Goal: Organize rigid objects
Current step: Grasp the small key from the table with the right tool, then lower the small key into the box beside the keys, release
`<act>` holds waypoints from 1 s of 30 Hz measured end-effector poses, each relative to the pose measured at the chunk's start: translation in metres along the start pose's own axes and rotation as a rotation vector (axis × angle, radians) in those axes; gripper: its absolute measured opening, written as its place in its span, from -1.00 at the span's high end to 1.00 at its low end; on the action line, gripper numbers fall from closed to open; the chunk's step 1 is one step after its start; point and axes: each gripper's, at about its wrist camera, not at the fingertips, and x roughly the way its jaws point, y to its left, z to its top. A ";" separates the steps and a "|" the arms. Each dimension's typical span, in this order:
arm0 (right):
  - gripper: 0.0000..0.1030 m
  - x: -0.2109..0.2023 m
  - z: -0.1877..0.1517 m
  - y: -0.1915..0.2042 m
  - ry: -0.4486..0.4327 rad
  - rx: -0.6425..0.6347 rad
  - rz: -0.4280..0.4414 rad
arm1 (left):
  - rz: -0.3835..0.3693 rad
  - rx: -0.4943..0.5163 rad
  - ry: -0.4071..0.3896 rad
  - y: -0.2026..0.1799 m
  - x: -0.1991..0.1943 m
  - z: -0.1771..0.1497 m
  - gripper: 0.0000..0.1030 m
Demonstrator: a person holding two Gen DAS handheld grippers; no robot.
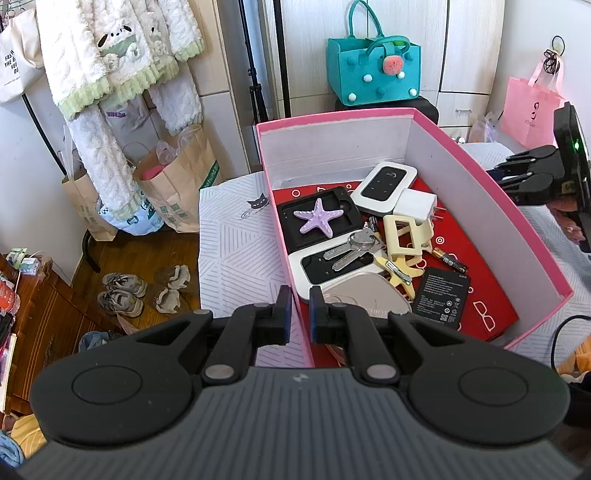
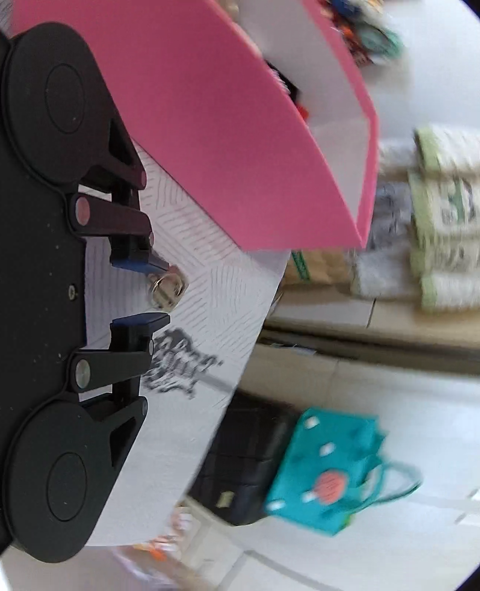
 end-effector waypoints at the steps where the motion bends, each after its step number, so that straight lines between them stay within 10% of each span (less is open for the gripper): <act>1: 0.48 0.001 -0.001 0.000 0.001 -0.008 0.008 | -0.001 0.000 0.001 0.000 0.000 0.000 0.85; 7: 0.45 0.009 0.001 -0.006 -0.004 -0.019 0.012 | 0.001 -0.004 0.004 -0.001 0.001 -0.002 0.85; 8: 0.88 0.010 0.003 -0.010 0.013 0.010 0.037 | 0.002 -0.005 0.004 -0.001 0.001 -0.002 0.85; 20: 0.93 0.005 -0.001 -0.072 0.065 0.582 0.332 | 0.002 -0.010 0.006 -0.001 0.002 -0.002 0.85; 30: 0.93 -0.039 0.015 -0.053 -0.033 0.557 0.398 | -0.001 -0.011 0.006 -0.001 0.001 -0.002 0.85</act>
